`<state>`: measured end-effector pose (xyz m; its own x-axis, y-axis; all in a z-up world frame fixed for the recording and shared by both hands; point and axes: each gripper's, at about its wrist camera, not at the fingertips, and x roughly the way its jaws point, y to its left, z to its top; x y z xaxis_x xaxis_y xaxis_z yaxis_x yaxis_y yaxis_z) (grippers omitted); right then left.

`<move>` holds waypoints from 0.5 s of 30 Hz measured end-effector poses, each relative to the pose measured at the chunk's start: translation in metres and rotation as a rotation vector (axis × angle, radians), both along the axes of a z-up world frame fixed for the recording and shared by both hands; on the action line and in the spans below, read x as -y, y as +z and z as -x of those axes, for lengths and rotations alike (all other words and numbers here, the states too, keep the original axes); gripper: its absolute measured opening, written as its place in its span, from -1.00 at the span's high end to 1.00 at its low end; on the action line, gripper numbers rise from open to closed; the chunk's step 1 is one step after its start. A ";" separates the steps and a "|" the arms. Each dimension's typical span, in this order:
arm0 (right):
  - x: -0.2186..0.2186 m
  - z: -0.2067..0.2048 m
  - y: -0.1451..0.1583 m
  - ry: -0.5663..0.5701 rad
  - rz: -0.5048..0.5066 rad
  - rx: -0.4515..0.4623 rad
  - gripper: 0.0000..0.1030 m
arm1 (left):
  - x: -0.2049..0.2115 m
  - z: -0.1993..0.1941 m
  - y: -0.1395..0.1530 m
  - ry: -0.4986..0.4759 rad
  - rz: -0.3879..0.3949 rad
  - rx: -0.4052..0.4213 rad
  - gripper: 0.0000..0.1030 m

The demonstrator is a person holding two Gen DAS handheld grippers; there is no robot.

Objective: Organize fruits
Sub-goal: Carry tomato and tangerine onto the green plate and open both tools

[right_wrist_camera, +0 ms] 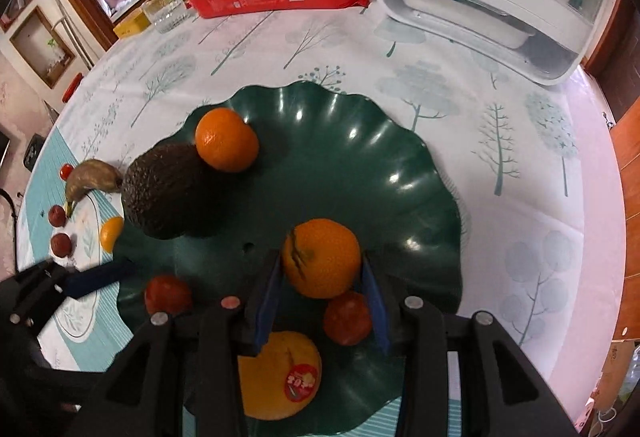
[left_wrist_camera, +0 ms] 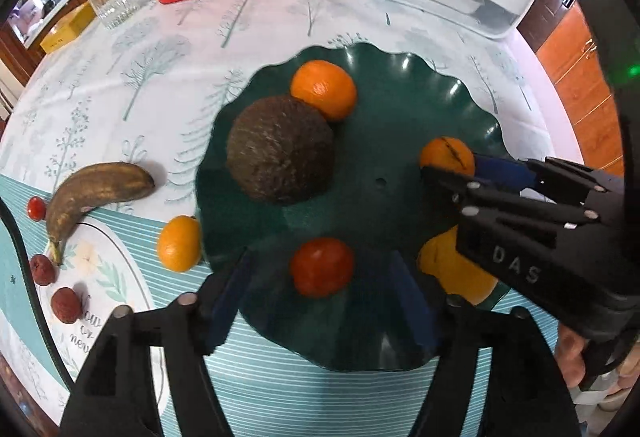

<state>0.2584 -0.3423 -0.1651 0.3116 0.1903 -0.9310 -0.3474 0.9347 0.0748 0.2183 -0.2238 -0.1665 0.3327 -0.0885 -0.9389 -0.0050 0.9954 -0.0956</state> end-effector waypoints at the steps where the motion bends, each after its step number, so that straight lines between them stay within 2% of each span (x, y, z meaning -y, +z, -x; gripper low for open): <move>1: -0.001 0.001 0.001 0.003 -0.002 0.003 0.15 | -0.001 0.001 0.001 0.002 -0.005 0.001 -0.46; 5: -0.002 0.004 0.009 0.004 -0.014 0.022 0.05 | -0.008 0.007 0.005 0.014 -0.003 0.002 -0.52; 15: -0.005 0.016 0.034 -0.009 -0.031 0.064 0.05 | -0.023 0.016 0.020 0.042 0.011 0.026 -0.54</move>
<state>0.2419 -0.3369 -0.1307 0.3722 0.2156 -0.9028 -0.3438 0.9355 0.0816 0.2018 -0.2003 -0.1461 0.3605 -0.0842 -0.9290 -0.0444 0.9932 -0.1073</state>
